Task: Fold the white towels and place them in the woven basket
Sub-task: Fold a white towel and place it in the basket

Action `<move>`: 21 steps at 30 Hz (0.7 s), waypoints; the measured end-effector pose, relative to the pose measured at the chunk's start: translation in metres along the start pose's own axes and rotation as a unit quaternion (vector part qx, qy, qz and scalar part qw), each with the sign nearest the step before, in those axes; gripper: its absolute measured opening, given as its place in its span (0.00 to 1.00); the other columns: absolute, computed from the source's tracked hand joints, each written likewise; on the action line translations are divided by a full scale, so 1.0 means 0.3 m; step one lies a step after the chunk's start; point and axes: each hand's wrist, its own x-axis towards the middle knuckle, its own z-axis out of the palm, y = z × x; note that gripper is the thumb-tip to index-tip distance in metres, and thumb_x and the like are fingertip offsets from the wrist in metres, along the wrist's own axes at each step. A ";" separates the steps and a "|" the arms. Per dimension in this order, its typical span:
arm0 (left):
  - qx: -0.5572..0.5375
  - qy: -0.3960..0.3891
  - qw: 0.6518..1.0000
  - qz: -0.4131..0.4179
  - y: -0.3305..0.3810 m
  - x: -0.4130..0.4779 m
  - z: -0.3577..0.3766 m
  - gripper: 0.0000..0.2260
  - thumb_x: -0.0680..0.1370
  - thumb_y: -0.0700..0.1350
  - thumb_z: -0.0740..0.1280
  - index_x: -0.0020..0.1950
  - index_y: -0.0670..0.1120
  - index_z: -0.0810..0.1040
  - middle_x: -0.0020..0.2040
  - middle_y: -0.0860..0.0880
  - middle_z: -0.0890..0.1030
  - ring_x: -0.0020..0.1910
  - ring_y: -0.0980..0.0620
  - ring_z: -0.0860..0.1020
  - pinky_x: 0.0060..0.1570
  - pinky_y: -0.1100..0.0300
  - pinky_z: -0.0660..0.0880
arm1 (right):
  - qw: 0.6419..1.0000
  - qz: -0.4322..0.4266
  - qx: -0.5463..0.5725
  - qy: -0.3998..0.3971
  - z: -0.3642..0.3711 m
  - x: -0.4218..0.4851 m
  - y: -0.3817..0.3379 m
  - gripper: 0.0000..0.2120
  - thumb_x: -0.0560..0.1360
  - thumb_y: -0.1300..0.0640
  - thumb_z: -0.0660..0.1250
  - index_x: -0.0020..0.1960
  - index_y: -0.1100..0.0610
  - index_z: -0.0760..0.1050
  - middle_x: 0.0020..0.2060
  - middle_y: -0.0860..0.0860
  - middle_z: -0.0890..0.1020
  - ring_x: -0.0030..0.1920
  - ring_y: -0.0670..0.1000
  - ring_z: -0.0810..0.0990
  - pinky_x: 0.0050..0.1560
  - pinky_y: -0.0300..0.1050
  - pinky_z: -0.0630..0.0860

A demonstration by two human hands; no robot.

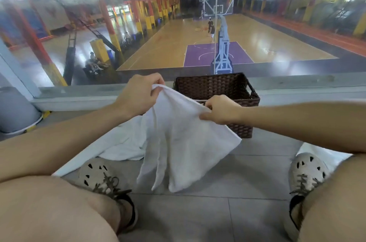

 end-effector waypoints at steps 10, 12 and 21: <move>-0.005 0.003 0.993 -0.114 -0.112 -0.058 0.019 0.08 0.82 0.40 0.68 0.52 0.49 0.70 0.39 0.47 0.80 0.32 0.47 0.80 0.29 0.58 0.73 | 0.986 -0.144 0.061 0.059 -0.188 -0.122 -0.004 0.17 0.80 0.60 0.65 0.61 0.40 0.73 0.24 0.51 0.75 0.24 0.47 0.68 0.31 0.45 0.71; 0.029 0.007 0.995 -0.100 -0.101 -0.052 0.018 0.09 0.82 0.40 0.67 0.51 0.50 0.68 0.38 0.48 0.79 0.30 0.47 0.79 0.27 0.59 0.69 | 0.981 -0.190 0.008 0.045 -0.208 -0.169 -0.025 0.16 0.80 0.60 0.64 0.59 0.39 0.78 0.24 0.51 0.77 0.26 0.49 0.71 0.32 0.38 0.69; 0.013 -0.011 0.996 -0.084 -0.092 -0.031 0.051 0.09 0.83 0.41 0.68 0.58 0.52 0.71 0.45 0.50 0.83 0.40 0.44 0.82 0.45 0.43 0.83 | 0.922 -0.284 -0.253 -0.067 -0.186 -0.282 -0.116 0.18 0.81 0.57 0.61 0.67 0.44 0.79 0.40 0.40 0.85 0.42 0.44 0.81 0.45 0.42 0.67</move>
